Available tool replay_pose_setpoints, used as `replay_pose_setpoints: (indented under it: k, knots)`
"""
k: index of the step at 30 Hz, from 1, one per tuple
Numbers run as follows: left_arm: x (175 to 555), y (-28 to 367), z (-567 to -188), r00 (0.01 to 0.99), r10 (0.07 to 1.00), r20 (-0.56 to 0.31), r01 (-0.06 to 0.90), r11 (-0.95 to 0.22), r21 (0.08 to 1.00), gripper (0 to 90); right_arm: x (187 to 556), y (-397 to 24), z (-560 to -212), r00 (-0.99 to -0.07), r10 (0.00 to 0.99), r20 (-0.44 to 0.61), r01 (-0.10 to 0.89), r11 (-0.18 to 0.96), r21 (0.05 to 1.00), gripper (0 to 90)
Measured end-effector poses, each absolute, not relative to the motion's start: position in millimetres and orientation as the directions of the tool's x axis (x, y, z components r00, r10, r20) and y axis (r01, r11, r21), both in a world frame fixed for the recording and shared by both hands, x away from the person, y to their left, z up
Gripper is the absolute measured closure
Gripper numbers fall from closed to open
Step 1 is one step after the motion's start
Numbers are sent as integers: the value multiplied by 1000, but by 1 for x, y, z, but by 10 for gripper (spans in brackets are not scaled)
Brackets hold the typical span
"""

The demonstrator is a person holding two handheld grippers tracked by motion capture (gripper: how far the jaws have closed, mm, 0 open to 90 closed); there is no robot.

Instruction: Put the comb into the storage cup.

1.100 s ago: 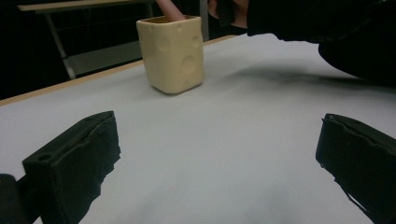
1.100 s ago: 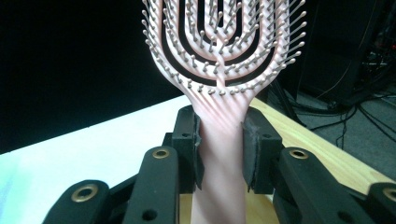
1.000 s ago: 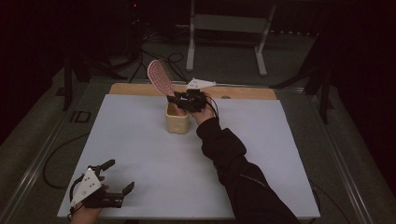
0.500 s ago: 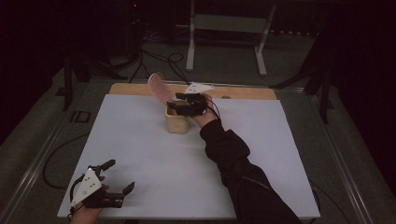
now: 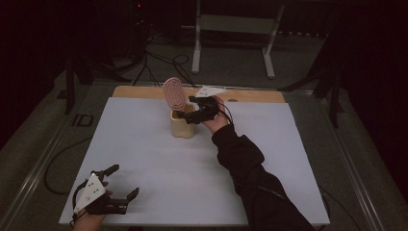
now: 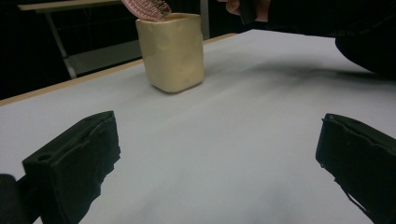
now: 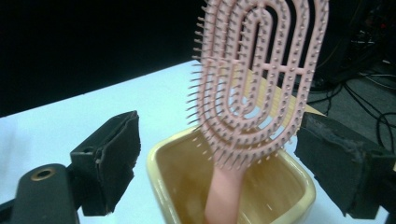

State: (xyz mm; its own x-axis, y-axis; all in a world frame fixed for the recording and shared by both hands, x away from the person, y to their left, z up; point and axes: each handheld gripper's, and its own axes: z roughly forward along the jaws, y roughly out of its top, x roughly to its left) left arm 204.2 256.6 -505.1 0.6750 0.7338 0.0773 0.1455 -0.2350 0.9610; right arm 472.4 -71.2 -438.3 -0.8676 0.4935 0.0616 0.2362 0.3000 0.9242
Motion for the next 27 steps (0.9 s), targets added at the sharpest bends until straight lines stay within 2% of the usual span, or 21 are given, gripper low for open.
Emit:
replay_pose_setpoints:
  k: [7, 20, 27]
  knots:
    - [204, 256, -506, 675, 734, 77, 150, -238, 960, 0, 467, -73, -435, -877, 477, 63, 231, 302, 925, 99]
    - [206, 255, -506, 676, 733, 78, 152, -242, 958, 0, 462, -76, -430, -890, 453, 56, 220, 319, 922, 95]
    - [206, 255, -506, 677, 732, 77, 151, -240, 959, 0, 455, -79, -422, -892, 443, 86, 255, 338, 906, 84]
